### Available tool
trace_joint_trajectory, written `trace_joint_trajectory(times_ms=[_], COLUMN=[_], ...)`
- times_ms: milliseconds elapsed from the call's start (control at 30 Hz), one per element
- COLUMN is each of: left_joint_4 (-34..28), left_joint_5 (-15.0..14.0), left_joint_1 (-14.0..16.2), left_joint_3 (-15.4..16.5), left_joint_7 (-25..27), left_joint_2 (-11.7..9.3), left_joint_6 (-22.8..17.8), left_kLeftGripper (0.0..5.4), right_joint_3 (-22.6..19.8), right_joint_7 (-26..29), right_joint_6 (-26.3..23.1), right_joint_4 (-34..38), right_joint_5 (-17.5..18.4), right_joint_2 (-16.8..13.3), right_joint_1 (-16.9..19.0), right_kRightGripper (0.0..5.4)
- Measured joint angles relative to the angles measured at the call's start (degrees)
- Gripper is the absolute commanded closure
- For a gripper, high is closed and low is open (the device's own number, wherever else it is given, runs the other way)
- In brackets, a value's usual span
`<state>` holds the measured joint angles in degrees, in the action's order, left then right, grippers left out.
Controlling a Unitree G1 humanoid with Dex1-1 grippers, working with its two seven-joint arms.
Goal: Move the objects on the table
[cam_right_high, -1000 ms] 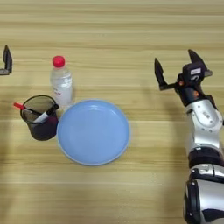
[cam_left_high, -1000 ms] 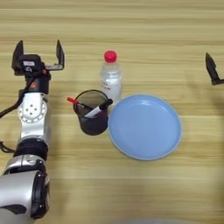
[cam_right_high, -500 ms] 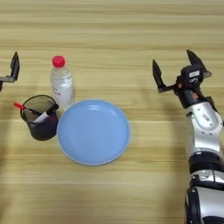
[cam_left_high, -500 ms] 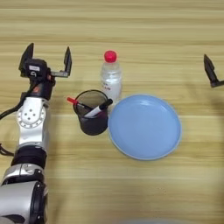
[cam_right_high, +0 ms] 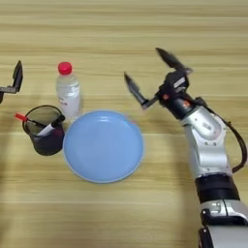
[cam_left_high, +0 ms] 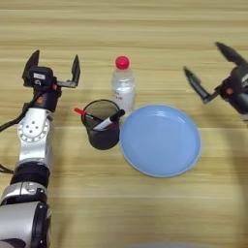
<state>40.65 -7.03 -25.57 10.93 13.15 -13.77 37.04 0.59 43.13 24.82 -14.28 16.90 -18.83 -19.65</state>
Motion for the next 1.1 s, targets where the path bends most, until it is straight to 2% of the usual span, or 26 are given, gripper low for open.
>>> trace_joint_trajectory(times_ms=[133, 200, 300, 433, 567, 667, 1100], left_joint_4=[-0.01, -0.04, -0.18, -0.53, -0.70, -0.70, -0.49], left_joint_5=[0.01, 0.01, 0.02, 0.07, 0.10, 0.11, 1.18], left_joint_1=[0.01, 0.05, 0.19, 0.39, 0.52, 0.54, 1.31], left_joint_3=[-0.04, -0.07, -0.11, -0.26, -0.43, -0.48, -0.55], left_joint_7=[-0.10, -0.14, -0.22, -0.28, -0.49, -0.56, -1.67], left_joint_2=[0.00, 0.00, 0.01, 0.02, 0.03, 0.05, -0.39], left_joint_6=[-0.21, -0.22, -0.23, -0.24, -0.27, -0.32, -3.46], left_kLeftGripper=[0.04, 0.04, 0.04, 0.04, 0.04, 0.04, 0.04], right_joint_3=[5.30, 7.01, 8.88, 10.48, 12.27, 13.58, 17.85], right_joint_7=[9.90, 13.83, 17.55, 19.66, 18.97, 17.96, 15.06], right_joint_6=[-5.73, -8.00, -9.82, -11.87, -13.18, -14.37, -15.58], right_joint_4=[2.92, 2.91, 2.20, 0.90, 0.63, 0.45, -0.16], right_joint_5=[2.68, 2.93, 2.77, 1.04, -1.97, -3.68, -7.47], right_joint_2=[-1.17, -1.71, -2.46, -3.01, -2.56, -1.14, 3.50], right_joint_1=[1.22, 1.29, 1.23, 0.06, -0.84, -1.03, -1.04], right_kRightGripper=[0.00, 0.00, 0.00, 0.00, 0.00, 0.00, 0.00])
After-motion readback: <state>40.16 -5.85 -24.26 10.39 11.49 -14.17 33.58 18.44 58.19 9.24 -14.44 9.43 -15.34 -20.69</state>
